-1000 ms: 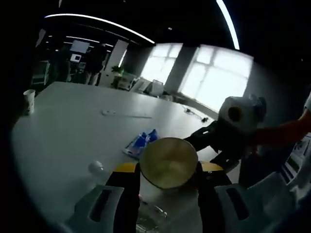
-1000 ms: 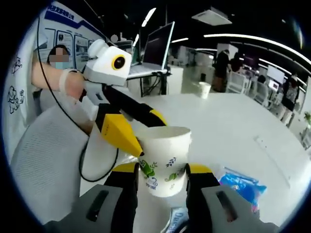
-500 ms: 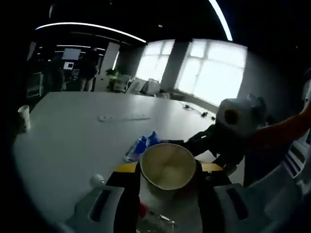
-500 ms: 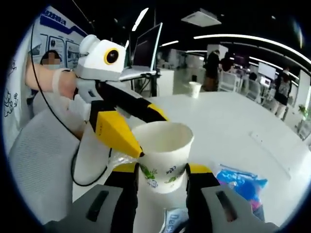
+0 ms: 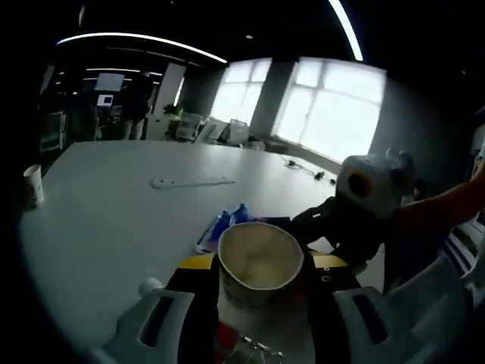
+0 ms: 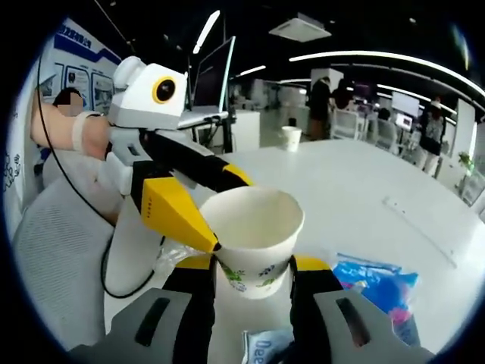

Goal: Arrange the tabletop items into an orderly group along one side of the table until the central work area is clear of visible clutter.

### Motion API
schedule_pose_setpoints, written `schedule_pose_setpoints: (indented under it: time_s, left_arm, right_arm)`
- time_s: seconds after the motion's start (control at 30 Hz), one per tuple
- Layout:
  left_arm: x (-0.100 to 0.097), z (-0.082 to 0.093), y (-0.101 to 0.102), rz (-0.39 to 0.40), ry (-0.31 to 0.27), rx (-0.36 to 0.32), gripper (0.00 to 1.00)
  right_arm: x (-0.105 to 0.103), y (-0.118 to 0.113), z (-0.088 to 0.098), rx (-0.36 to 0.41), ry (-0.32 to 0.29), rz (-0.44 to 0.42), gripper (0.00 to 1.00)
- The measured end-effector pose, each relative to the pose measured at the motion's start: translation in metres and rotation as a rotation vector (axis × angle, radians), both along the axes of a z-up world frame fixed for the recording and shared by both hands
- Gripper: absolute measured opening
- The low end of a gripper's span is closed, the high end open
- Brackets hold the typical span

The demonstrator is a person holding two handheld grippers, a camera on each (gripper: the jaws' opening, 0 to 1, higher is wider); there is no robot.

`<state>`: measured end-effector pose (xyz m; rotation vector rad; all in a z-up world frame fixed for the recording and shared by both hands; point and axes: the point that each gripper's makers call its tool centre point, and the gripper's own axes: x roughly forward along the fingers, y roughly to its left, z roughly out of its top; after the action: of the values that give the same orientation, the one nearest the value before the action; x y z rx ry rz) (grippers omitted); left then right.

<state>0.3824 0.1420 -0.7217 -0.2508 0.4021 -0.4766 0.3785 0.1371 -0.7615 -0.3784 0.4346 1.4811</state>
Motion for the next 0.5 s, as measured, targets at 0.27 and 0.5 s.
schedule_pose_setpoints:
  time_s: [0.27, 0.5]
  left_arm:
    - [0.008, -0.006, 0.003, -0.003, 0.008, 0.001, 0.42]
    - [0.014, -0.013, 0.004, -0.008, 0.022, -0.005, 0.43]
  right_arm:
    - [0.007, 0.004, -0.011, -0.007, 0.019, -0.017, 0.35]
    - [0.013, 0.006, -0.018, -0.010, 0.025, -0.026, 0.35]
